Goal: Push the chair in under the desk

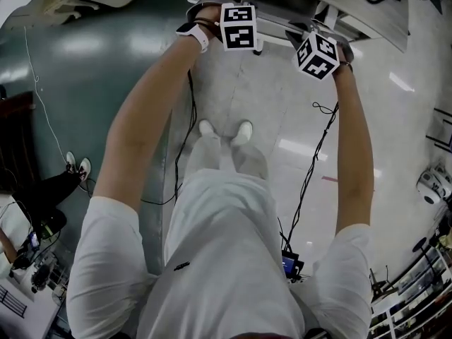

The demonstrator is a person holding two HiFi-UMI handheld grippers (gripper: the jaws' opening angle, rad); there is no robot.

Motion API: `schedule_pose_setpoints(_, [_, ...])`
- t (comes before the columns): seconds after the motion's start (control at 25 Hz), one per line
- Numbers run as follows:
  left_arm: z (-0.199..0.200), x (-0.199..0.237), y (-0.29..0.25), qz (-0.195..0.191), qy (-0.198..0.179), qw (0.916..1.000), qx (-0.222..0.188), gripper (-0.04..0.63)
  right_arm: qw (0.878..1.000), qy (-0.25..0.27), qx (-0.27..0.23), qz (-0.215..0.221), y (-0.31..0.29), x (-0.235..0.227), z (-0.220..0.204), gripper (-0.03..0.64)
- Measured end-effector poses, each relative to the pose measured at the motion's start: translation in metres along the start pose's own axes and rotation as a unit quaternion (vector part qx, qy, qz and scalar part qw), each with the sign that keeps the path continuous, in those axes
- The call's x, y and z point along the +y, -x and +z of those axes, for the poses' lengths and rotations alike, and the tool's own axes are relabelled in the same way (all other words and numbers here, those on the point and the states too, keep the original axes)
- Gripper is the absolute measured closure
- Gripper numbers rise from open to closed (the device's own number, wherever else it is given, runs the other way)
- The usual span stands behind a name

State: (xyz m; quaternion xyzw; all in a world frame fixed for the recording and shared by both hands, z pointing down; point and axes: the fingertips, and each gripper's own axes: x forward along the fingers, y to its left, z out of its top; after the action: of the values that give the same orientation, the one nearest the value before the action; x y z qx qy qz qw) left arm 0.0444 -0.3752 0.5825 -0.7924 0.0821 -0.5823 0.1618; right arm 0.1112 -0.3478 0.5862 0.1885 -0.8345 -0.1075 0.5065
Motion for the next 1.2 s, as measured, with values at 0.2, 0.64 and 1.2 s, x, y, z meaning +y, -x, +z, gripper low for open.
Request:
schedule_pose_setpoints(0.2, [0.002,0.025,-0.007,0.015,-0.008,0.9998,-0.004,0.456,1.000,0.005,0.001,-0.009,-0.006,-0.026,-0.003,0.548])
schedule_pose_setpoints(0.64, [0.009,0.062,-0.022,0.031,-0.014,0.9994,-0.004,0.459,0.999,0.017,0.005,-0.030,-0.017,-0.065,-0.015,0.545])
schedule_pose_setpoints(1.2, [0.014,0.069,-0.020,0.030,-0.001,0.9995,-0.004,0.354,0.996,0.043,0.052,-0.058,-0.026,-0.073,-0.027,0.439])
